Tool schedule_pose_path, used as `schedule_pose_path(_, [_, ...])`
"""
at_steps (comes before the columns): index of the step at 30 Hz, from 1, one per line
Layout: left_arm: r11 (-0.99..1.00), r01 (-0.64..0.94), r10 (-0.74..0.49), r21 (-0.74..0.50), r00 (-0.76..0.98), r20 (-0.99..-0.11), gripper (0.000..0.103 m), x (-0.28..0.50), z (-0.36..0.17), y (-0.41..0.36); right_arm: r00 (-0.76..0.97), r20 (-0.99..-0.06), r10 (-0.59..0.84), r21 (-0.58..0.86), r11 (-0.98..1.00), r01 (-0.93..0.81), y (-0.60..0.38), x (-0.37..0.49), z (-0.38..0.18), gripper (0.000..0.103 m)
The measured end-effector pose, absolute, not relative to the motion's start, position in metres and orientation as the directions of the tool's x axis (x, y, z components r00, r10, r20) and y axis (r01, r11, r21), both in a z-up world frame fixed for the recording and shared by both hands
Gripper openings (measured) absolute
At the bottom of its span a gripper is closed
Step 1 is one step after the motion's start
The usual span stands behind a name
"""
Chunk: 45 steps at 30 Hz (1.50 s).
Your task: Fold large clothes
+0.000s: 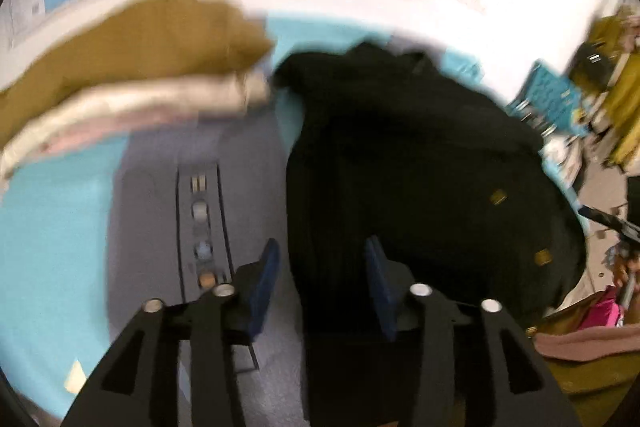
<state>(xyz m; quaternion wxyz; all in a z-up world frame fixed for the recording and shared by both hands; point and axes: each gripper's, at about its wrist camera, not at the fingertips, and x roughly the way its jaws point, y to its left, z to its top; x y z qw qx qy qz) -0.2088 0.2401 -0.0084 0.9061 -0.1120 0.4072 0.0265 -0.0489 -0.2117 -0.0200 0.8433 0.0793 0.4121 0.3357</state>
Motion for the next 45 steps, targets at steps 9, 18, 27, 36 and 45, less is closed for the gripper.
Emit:
schedule_pose_path(9, [0.996, -0.036, -0.029, -0.085, 0.757, -0.653, 0.066, -0.148, 0.038, 0.224, 0.477, -0.551, 0.685, 0.225, 0.672, -0.705, -0.094, 0.036, 0.045, 0.059])
schedule_pose_path(18, [0.994, 0.064, -0.106, -0.087, 0.714, -0.693, 0.066, -0.045, 0.009, 0.182, 0.35, -0.726, 0.592, 0.227, 0.686, -0.691, 0.07, 0.146, -0.008, 0.044])
schedule_pose_path(27, [0.986, 0.088, -0.165, -0.144, 0.67, -0.724, 0.066, -0.033, -0.018, 0.187, 0.406, -0.798, 0.446, 0.107, 0.767, -0.633, 0.105, 0.171, -0.046, 0.044])
schedule_pose_path(36, [0.981, 0.067, -0.179, -0.184, 0.685, -0.707, 0.068, -0.045, -0.016, 0.206, 0.474, -0.729, 0.493, 0.111, 0.769, -0.629, 0.09, 0.177, -0.013, 0.015])
schedule_pose_path(45, [0.984, 0.035, -0.151, -0.174, 0.681, -0.716, 0.069, -0.055, -0.021, 0.219, 0.457, -0.768, 0.449, 0.118, 0.8, -0.588, 0.105, 0.216, -0.036, 0.016])
